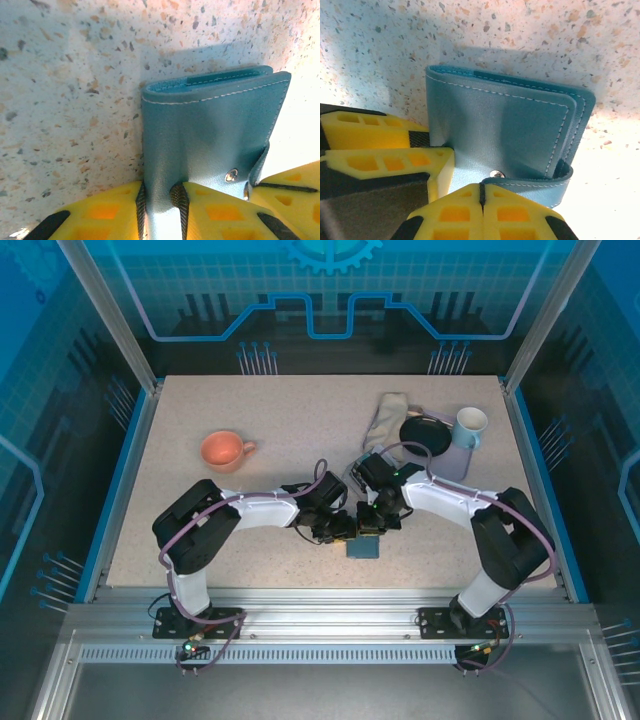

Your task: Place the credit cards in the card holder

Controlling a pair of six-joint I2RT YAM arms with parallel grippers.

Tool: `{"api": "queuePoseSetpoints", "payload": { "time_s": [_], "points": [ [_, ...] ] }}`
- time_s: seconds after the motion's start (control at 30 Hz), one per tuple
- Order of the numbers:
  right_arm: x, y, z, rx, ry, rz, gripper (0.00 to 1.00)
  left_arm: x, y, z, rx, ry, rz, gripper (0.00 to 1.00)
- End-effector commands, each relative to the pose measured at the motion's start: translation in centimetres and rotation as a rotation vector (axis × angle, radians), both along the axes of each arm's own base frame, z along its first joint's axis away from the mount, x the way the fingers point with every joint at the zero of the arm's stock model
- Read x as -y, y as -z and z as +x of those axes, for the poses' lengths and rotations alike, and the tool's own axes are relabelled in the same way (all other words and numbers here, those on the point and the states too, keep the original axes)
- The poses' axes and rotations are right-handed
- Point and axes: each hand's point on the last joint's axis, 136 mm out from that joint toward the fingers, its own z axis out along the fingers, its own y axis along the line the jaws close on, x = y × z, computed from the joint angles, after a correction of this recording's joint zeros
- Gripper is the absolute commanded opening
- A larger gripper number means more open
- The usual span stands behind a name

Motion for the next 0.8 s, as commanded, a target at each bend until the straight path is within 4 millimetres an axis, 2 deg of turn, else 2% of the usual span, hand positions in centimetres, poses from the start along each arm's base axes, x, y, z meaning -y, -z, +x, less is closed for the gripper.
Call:
{"api": "queuePoseSetpoints", "payload": {
  "time_s": [0.0, 0.37, 0.6, 0.77],
  "points": [
    [-0.1, 0.7, -0.3, -0.038, -0.013, -0.001, 0.00, -0.9, 2.3, -1.4, -0.054, 0.010, 0.059, 0.26],
    [0.9, 3.3, -0.2, -0.058, 0.009, -0.080, 0.00, -1.0, 2.5, -1.5, -0.057, 0.009, 0.060, 0.26],
    [0.7, 0.5, 0.1, -0.004, 0.021, -0.025, 0.00, -1.1, 2.4, -1.6, -0.055, 0.010, 0.063, 0.26],
    [0.7, 0.4, 0.1, -0.006, 0.023, -0.017, 0.00, -1.0, 2.5, -1.5, -0.055, 0.011, 0.062, 0.26]
  ]
}}
